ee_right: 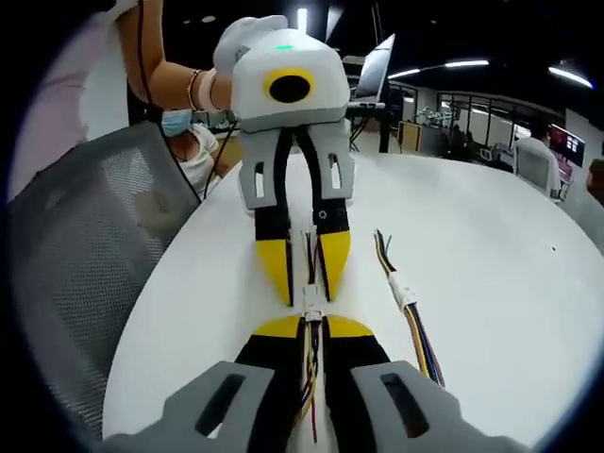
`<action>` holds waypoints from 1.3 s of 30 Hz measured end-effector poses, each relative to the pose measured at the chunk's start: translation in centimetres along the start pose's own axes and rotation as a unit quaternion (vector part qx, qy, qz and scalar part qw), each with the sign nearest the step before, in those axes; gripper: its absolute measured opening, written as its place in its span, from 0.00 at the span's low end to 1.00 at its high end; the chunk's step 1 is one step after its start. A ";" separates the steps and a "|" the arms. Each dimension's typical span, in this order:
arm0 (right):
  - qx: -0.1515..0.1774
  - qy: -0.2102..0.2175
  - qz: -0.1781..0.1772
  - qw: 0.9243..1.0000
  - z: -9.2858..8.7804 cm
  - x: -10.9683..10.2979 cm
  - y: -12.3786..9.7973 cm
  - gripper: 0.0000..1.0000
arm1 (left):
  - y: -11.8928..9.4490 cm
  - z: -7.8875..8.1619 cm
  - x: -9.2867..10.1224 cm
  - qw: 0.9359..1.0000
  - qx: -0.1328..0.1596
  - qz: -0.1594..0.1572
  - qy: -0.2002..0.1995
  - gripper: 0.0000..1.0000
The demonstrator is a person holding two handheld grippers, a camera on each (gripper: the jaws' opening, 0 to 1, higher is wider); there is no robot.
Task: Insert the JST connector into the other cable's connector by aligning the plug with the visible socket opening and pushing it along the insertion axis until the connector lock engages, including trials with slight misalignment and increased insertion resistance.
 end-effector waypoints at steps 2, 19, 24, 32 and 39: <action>0.003 0.001 -0.004 1.000 0.0 -0.1 0.0 0.09 | 0.0 0.0 -0.2 1.000 0.004 0.012 0.001 0.13; -0.013 0.039 -0.044 0.998 -0.2 -0.9 -2.1 0.29 | -2.4 -0.3 0.9 0.996 0.026 0.053 -0.060 0.36; -0.003 0.049 -0.082 0.995 0.6 -0.9 -3.2 0.35 | -3.4 0.1 1.7 0.995 0.040 0.055 -0.072 0.37; 0.009 0.054 -0.100 0.993 1.9 -2.6 -4.4 0.45 | -5.0 1.2 2.4 0.990 0.078 0.079 -0.090 0.46; 0.015 0.058 -0.116 0.991 2.9 -4.4 -5.0 0.52 | -5.6 2.2 4.3 0.984 0.112 0.080 -0.113 0.50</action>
Point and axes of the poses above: the point that each gripper's makers call its tool centre point, and the gripper's own axes: y roughly forward along the fingers, x roughly to its right, z roughly out of its top, the point moved 4 cm from there along -y, roughly backward along the fingers, and after that the axes turned 3 degrees about -z, right-handed, at the moved point
